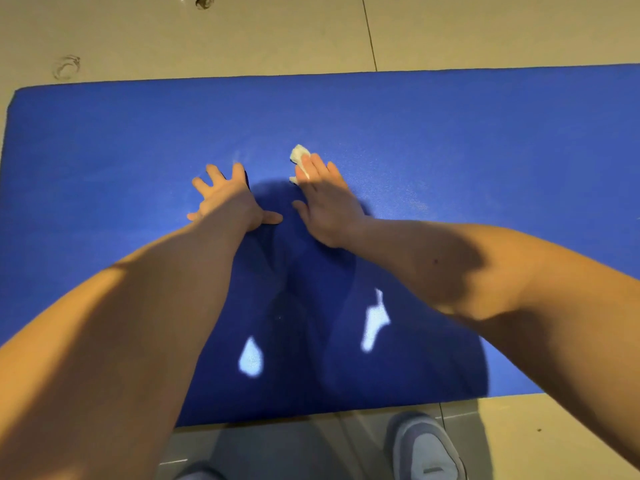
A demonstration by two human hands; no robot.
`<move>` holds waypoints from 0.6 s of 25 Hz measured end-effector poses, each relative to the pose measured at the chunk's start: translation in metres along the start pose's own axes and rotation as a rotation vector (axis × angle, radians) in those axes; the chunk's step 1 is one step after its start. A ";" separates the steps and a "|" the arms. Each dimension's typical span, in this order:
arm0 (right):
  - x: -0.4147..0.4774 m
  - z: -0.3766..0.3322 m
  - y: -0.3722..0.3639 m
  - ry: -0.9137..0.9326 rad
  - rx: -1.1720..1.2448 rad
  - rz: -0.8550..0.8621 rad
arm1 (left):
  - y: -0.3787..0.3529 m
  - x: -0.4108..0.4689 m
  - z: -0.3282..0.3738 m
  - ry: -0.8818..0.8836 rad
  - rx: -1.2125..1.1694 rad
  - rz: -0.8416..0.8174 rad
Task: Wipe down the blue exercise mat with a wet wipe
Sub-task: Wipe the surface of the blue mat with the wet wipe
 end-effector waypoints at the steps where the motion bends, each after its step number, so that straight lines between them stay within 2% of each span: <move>1: -0.002 0.011 0.000 0.033 -0.041 -0.013 | -0.001 0.000 -0.001 -0.004 -0.004 0.007; 3: -0.004 0.042 0.002 -0.045 -0.071 -0.013 | -0.001 -0.001 -0.002 -0.012 -0.015 0.020; 6: -0.002 0.079 0.006 -0.313 -0.071 -0.041 | 0.000 -0.004 -0.001 -0.006 -0.024 0.021; 10: 0.019 0.059 0.005 -0.530 0.002 0.057 | 0.001 -0.005 0.001 0.002 -0.021 0.027; 12: 0.027 0.032 0.005 -0.417 0.095 0.125 | 0.000 -0.004 0.002 0.004 -0.028 0.028; 15: 0.032 0.006 0.002 -0.170 0.137 0.060 | -0.001 -0.001 0.002 -0.002 -0.040 0.025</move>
Point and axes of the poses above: each hand's wrist, its own x-axis towards the middle knuckle, its own y-axis out of the back of the hand, z = x × y, the point moved 1 cm from there along x, towards the middle knuckle, and after that the axes turned 3 degrees about -x, right-handed, at the moved point
